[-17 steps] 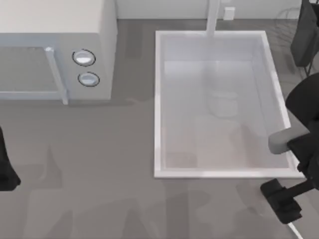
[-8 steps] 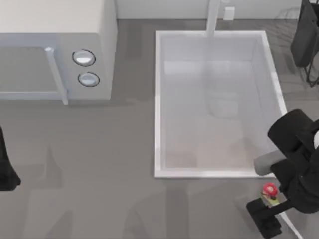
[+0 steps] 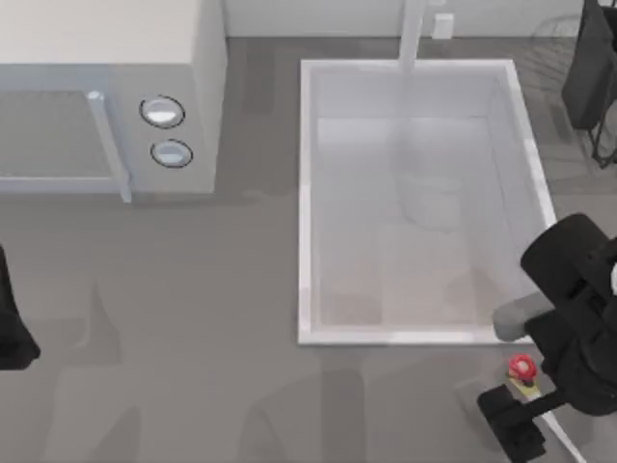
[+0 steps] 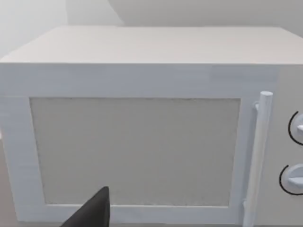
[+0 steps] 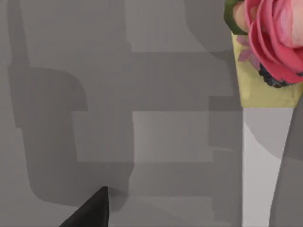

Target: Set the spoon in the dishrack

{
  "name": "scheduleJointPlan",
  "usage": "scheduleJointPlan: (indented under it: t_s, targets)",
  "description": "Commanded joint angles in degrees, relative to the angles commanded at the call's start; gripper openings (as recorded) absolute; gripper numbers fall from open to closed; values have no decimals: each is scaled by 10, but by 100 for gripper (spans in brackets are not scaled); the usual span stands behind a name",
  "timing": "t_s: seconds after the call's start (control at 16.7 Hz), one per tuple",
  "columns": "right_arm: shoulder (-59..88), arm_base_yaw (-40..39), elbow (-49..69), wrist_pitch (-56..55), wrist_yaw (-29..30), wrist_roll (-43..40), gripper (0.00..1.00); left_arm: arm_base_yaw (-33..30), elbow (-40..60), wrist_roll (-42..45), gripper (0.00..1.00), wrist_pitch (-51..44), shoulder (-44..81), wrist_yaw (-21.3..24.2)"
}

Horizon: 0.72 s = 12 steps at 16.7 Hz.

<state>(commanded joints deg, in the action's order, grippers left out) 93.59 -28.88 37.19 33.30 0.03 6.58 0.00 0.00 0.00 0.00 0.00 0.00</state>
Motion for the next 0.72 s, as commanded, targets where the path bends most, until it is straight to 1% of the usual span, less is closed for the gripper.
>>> scheduleJointPlan:
  t_s: [0.72]
  targets:
    - [0,0,0,0,0,0,2,0,0,0,100,0,0,0]
